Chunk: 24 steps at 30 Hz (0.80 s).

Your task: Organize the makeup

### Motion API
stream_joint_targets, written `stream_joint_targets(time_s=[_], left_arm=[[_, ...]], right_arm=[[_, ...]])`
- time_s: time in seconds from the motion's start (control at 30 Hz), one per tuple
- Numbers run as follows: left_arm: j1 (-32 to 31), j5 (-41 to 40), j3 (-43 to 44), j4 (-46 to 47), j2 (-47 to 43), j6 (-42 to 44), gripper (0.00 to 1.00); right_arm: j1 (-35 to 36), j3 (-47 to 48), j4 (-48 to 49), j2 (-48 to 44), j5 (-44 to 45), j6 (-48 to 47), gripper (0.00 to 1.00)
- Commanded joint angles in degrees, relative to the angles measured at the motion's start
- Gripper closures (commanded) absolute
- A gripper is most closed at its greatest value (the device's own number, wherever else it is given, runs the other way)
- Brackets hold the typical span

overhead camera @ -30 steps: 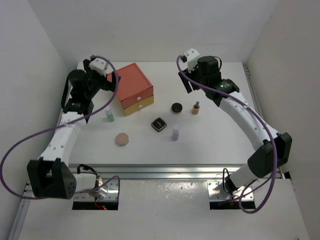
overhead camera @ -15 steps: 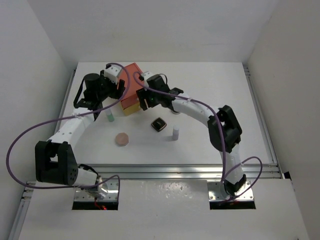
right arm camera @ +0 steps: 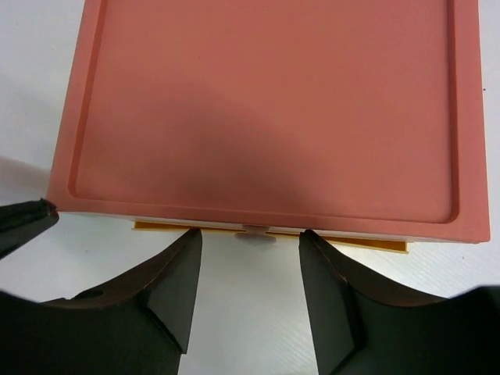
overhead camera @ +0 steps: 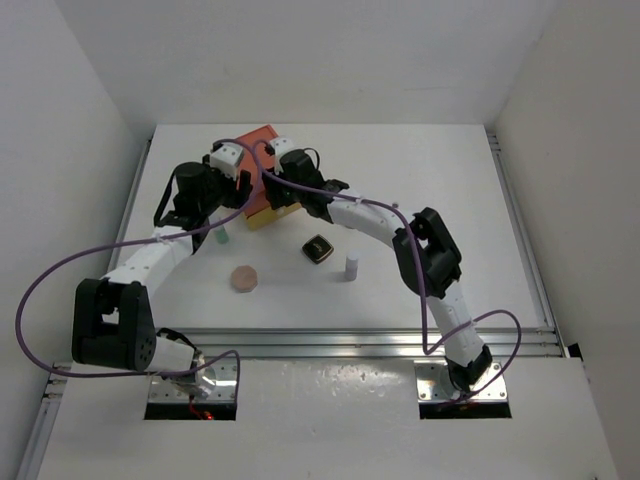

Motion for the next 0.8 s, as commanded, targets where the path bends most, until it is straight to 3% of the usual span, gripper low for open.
stream_joint_targets(time_s=[0.0, 0.23, 0.5, 0.57, 0.63, 0.77], left_arm=[[-0.5, 0.0, -1.0, 4.4, -0.8, -1.6, 0.32], [-1.0, 0.6, -3.4, 5.6, -0.8, -1.6, 0.38], [-1.5, 0.6, -3.9, 6.1, -0.8, -1.1, 0.39], [-1.5, 0.6, -3.9, 6.1, -0.8, -1.1, 0.39], [-1.5, 0.6, -3.9, 6.1, -0.8, -1.1, 0.39], [-1.5, 0.6, -3.9, 6.6, -0.8, -0.5, 0.39]], right_arm=[[0.8, 3.0, 4.1, 0.8, 2.7, -1.9, 0.47], [0.6, 2.2, 4.3, 1.1, 3.0, -2.3, 0.49], [0.7, 1.6, 5.6, 1.5, 2.8, -2.2, 0.69], [0.8, 1.5, 5.4, 1.6, 2.7, -1.9, 0.69], [0.7, 1.2, 5.4, 1.5, 2.4, -2.0, 0.56], [0.7, 0.9, 5.5, 2.0, 2.7, -2.3, 0.53]])
